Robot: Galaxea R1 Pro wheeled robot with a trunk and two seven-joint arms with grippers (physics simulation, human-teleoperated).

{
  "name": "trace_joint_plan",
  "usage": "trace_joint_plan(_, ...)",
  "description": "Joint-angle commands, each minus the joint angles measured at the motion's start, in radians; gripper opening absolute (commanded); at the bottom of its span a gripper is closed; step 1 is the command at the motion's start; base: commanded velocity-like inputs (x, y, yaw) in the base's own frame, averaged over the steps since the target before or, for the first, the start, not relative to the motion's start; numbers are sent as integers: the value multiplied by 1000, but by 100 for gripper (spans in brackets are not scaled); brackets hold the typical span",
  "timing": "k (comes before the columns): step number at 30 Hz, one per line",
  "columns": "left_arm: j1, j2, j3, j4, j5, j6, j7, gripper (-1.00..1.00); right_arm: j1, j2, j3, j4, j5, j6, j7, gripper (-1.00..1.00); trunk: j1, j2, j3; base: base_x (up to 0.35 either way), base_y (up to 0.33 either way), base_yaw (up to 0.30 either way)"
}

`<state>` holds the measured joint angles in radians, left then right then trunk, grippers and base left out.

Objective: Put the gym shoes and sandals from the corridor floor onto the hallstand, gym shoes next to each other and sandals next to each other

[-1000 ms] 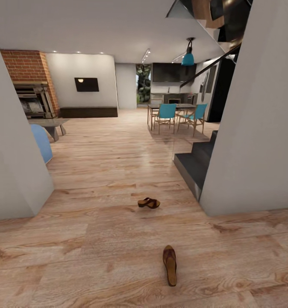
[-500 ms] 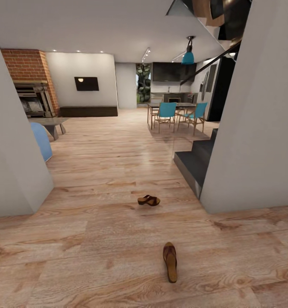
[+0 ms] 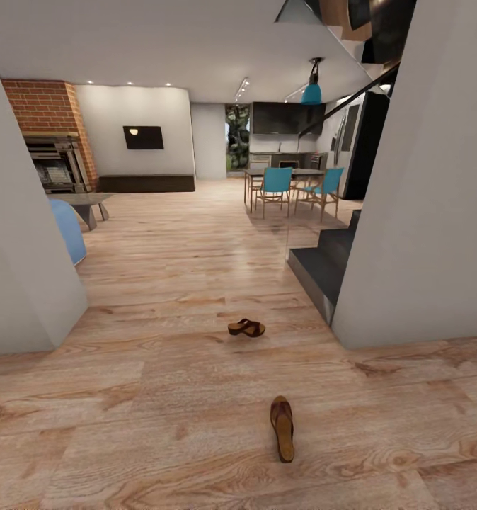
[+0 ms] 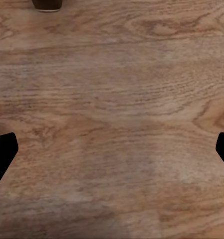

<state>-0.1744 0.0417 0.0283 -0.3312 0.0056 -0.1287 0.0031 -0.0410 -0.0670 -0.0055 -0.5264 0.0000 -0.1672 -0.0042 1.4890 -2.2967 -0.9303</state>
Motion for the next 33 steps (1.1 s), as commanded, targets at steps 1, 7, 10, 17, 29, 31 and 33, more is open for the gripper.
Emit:
trace_joint_plan(1,-3,0,2,-2,1,-3,0,100,-1,0,0,-4,0,-3,-1,100,0,0,-1,0,0,0)
trace_joint_plan(7,-20,1,1,-18,2,0,0,100,-18,0,2,-71,1,-2,-2,100,0,0,-1,0,0,0)
trace_joint_plan(10,-71,7,1,-56,2,10,0,100,-79,0,2,-147,2,4,-1,100,0,0,-1,0,0,0)
trace_joint_plan(17,-150,11,1,-65,1,19,-5,100,-175,-1,2,-161,2,21,-1,100,0,0,-1,0,0,0)
trace_joint_plan(29,-218,15,1,-72,2,34,-6,100,-276,-1,2,-151,0,77,1,100,0,0,-1,0,0,0)
trace_joint_plan(31,-220,14,0,-72,2,34,-6,100,-281,-1,2,-151,0,81,1,100,0,0,-1,0,0,0)
trace_joint_plan(33,-222,15,0,-73,2,34,-5,100,-285,-1,2,-149,0,83,1,100,0,0,-1,6,0,0)
